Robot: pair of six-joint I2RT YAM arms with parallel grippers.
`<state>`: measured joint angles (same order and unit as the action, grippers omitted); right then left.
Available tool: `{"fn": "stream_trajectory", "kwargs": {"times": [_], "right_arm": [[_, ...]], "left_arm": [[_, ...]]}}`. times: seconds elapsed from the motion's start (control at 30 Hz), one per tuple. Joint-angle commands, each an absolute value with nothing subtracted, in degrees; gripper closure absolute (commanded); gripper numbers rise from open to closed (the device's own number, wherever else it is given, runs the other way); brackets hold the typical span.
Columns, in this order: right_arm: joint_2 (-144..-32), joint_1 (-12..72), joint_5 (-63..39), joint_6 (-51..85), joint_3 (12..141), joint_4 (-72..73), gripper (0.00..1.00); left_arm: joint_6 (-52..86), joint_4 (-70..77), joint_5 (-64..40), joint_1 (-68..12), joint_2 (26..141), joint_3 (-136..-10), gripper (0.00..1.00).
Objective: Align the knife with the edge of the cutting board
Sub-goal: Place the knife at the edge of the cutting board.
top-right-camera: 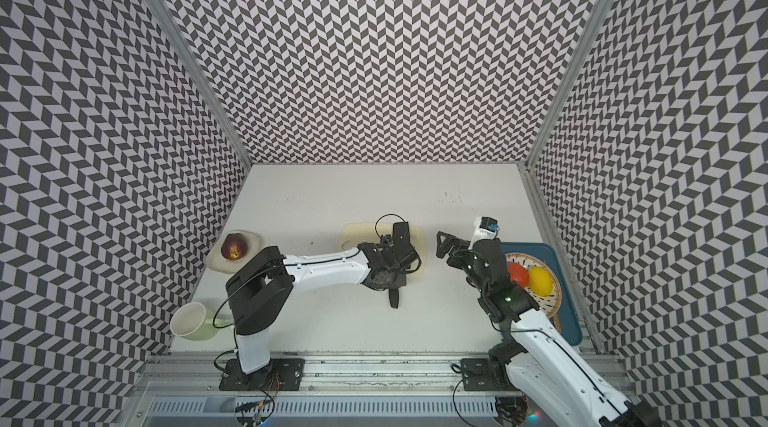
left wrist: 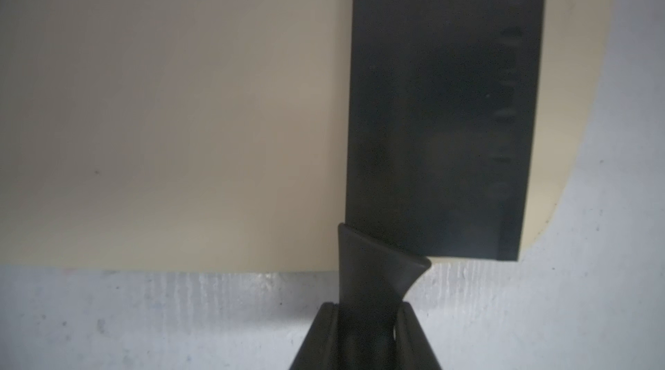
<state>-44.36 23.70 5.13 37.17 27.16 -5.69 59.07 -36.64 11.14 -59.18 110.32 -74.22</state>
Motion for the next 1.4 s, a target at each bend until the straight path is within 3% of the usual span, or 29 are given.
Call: {"fn": "stream_trajectory", "kwargs": {"times": [0.0, 1.37], "right_arm": [[-43.0, 23.5, 5.9, 37.4, 27.9, -4.8, 0.0], [-42.2, 23.5, 6.2, 37.6, 27.7, -4.8, 0.0]], "left_arm": [[59.7, -35.0, 12.6, -60.2, 111.0, -76.1, 0.83], [63.5, -34.8, 13.7, -63.4, 114.4, -78.6, 0.78]]}}
